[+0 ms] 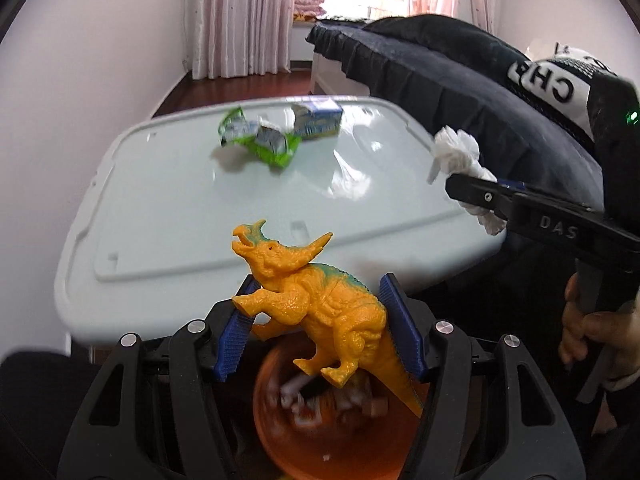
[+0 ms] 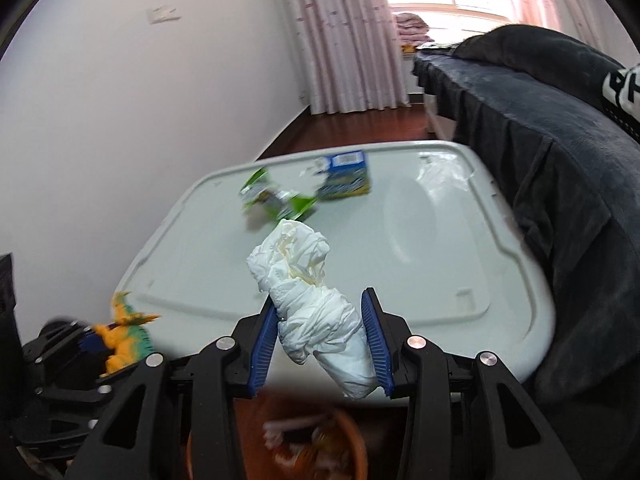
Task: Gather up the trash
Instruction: 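Carry dinosaur and tissue over the orange bucket and open both tools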
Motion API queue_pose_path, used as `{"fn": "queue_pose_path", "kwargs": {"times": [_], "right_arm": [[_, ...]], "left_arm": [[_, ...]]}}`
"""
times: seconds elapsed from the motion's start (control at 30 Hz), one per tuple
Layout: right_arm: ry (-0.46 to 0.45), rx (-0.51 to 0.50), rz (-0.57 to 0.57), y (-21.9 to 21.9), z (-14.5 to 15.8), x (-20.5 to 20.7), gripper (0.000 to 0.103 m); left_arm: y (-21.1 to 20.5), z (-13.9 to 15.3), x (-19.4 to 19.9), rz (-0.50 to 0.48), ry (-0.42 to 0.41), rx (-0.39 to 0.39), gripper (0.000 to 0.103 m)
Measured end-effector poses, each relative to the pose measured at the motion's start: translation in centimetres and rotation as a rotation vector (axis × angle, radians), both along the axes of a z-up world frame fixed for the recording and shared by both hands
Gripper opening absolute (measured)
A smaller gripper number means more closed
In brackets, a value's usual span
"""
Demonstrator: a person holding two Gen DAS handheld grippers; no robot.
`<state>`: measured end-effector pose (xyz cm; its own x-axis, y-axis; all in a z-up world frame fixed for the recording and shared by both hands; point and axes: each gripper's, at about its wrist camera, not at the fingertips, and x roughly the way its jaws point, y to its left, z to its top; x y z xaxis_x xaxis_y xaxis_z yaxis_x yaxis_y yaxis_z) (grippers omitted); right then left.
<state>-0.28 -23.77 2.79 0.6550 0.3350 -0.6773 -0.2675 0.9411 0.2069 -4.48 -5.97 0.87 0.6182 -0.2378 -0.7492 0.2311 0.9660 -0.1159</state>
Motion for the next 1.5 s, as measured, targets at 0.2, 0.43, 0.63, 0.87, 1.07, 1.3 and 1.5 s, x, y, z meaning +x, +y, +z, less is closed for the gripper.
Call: {"fn": "queue_pose_path", "kwargs": {"times": [0.2,0.43,0.63,0.87,1.07,1.3,1.5], "right_arm": [[0.004,-0.031,0.027,1.3,-0.2,-4.3,0.041],[0.092,-0.041,0.001,1.1,-2.8,-6.7,0.042],[0.184,-0.061,0.012,1.7,-5.2,-6.9,0.042],[0.22,-0.075,0.016,2.0,-6.3,-6.8,0.042],[0.23,-0.07,0.015,1.8,-6.5,-6.8,0.042],[0.226,-0.082,0.018,2.1,-6.5,-6.8,0.07],[0.214,-0.055,-0.025,0.9,-6.1,-6.8,0.07]], "left_arm": [[0.1,-1.9,-3.0,0.007,0.078,-0.016,0.061],[0.8,-3.8,-3.7,0.071,0.156,-0.011,0.061],[0.3,-5.4,-3.3,0.067,0.222,0.009,0.061],[0.2,-6.3,-2.9,0.068,0.258,0.008,0.061],[0.2,-6.6,-2.9,0.068,0.271,0.007,0.061],[0.2,-6.6,-2.8,0.082,0.281,0.016,0.063],[0.6,-6.3,-2.8,0.1,0.266,0.009,0.073]]}}
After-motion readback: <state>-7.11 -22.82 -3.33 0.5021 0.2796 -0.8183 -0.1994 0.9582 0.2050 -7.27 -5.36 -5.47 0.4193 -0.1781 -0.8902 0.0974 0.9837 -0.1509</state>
